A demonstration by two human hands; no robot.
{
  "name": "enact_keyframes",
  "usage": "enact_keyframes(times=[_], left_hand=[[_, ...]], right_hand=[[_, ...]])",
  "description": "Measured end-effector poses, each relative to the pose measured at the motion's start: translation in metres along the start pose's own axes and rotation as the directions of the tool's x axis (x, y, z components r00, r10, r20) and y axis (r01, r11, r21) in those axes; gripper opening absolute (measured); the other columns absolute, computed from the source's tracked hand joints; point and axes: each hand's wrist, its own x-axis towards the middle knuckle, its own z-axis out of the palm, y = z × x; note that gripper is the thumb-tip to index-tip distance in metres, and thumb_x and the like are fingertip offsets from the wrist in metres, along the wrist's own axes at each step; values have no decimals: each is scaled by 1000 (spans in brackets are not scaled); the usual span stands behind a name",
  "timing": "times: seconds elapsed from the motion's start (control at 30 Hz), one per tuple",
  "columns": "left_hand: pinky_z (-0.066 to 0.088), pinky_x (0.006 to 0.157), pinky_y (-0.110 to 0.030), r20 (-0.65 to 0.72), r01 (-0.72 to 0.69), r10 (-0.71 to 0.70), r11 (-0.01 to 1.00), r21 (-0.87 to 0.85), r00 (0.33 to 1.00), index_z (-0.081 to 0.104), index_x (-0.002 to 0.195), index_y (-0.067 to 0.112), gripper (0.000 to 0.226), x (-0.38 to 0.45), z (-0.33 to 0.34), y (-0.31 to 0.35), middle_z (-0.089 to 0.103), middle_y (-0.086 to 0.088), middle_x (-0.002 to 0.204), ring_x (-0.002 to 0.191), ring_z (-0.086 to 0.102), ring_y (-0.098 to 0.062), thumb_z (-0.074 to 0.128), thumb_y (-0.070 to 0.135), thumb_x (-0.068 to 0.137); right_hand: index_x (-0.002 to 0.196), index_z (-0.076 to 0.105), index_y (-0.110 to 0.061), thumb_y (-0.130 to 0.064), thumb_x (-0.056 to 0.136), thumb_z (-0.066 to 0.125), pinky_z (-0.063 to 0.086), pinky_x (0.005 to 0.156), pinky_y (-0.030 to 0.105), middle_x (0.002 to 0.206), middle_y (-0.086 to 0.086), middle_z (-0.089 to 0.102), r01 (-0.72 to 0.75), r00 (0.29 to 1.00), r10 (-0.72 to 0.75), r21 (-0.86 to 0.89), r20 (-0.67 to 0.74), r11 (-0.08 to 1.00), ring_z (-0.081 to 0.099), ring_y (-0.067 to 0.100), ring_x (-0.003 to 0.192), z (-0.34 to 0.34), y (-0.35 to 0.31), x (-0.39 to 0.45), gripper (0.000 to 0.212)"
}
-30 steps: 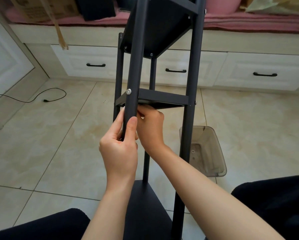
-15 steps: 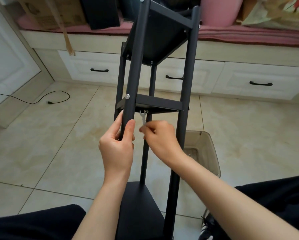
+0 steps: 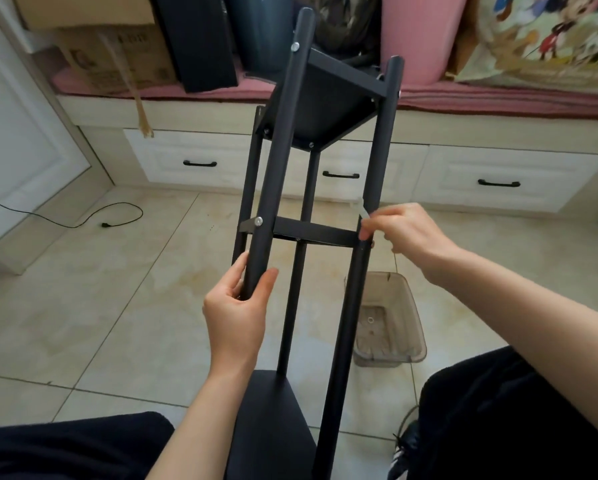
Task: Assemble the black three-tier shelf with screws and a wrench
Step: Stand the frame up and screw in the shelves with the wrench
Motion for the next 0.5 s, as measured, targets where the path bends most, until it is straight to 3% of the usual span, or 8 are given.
enact_keyframes(times=[0.07, 0.13, 0.23, 0.3, 0.37, 0.5], left_hand=[[51, 88, -55, 13, 5, -5, 1000, 1, 1000, 62, 136, 21, 52, -3, -1, -2, 62, 2, 108, 100, 54, -20, 77, 28, 87], [53, 84, -48, 26, -15, 15, 1000, 6, 1000, 62, 136, 21, 51, -6, 0, -3, 64, 1, 107, 101, 56, -20, 76, 29, 87], [57, 68, -33, 38, -71, 69, 996, 53, 997, 65, 128, 31, 40, -4, 0, -1, 73, -1, 92, 82, 69, -23, 75, 27, 89], [54, 61, -20, 24, -78, 77, 995, 68, 997, 67, 112, 42, 28, 4, -7, -2, 75, 10, 83, 71, 69, -9, 74, 26, 91], [48, 55, -16, -6, -85, 86, 993, 85, 996, 71, 103, 41, 18, 13, -16, -4, 69, 16, 71, 61, 62, -3, 73, 26, 92], [41, 49, -19, -54, -61, 65, 995, 76, 996, 75, 94, 41, 11, 27, -26, -9, 55, 12, 61, 54, 46, -6, 72, 30, 92]], right_hand=[[64, 72, -20, -20, 86, 65, 46, 82, 34, 103, -4, 67, -59, 998, 53, 190, 33, 980, 56, 15, 98, 0, -6, 6, 23], [69, 73, -18, -20, 89, 64, 48, 88, 41, 105, -5, 66, -89, 996, 77, 359, 48, 929, 56, 17, 102, 0, -11, 12, 22], [69, 70, -11, -11, 90, 59, 47, 76, 37, 87, 4, 59, -107, 994, 97, 548, 48, 830, 52, 17, 79, 3, -15, 19, 24], [68, 68, -8, -7, 90, 58, 40, 67, 33, 87, 9, 52, -85, 996, 75, 574, 40, 815, 44, 16, 70, 8, -19, 18, 24], [68, 68, -7, -6, 90, 57, 36, 66, 31, 87, 11, 51, -45, 999, 24, 568, 45, 822, 42, 15, 70, 14, -25, 17, 24], [64, 67, -9, -5, 90, 57, 33, 68, 29, 84, 9, 53, 12, 996, -63, 575, 69, 818, 40, 16, 73, 27, -41, 16, 28]])
